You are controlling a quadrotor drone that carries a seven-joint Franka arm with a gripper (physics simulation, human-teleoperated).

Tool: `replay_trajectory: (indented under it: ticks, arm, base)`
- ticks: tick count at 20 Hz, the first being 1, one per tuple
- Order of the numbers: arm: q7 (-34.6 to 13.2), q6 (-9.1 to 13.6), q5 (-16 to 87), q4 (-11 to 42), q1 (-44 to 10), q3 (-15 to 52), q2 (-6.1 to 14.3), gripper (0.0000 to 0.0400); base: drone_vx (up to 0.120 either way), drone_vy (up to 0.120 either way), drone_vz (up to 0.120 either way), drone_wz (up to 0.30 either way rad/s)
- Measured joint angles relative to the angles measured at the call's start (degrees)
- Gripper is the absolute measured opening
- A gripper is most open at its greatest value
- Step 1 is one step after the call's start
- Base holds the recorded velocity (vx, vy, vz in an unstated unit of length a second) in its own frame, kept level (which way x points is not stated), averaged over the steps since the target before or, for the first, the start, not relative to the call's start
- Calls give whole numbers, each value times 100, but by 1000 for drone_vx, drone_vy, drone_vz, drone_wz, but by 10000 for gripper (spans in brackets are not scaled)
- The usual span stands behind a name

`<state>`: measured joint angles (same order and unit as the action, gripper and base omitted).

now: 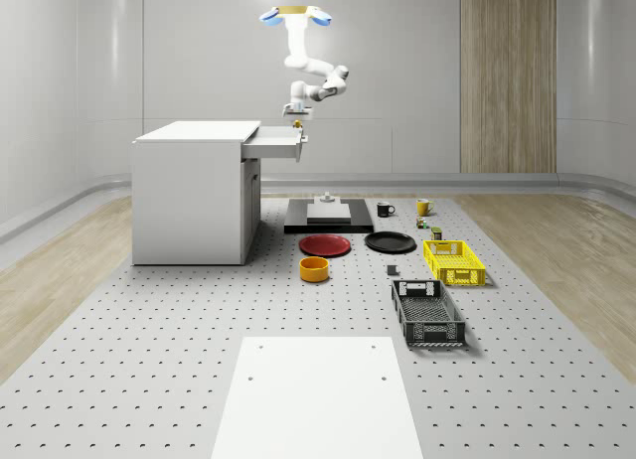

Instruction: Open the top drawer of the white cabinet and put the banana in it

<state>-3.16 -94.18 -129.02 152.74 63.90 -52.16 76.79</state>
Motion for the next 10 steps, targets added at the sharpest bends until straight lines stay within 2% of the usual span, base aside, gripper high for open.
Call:
replay_trajectory:
  ticks: [7, 10]
  arm:
    - [-4, 6, -4, 1, -6, 2, -7, 192]
    - [-6, 9, -6, 1, -8, 2, -10, 192]
  base:
    - [0, -120, 0, 0]
    - [0, -120, -120, 0]
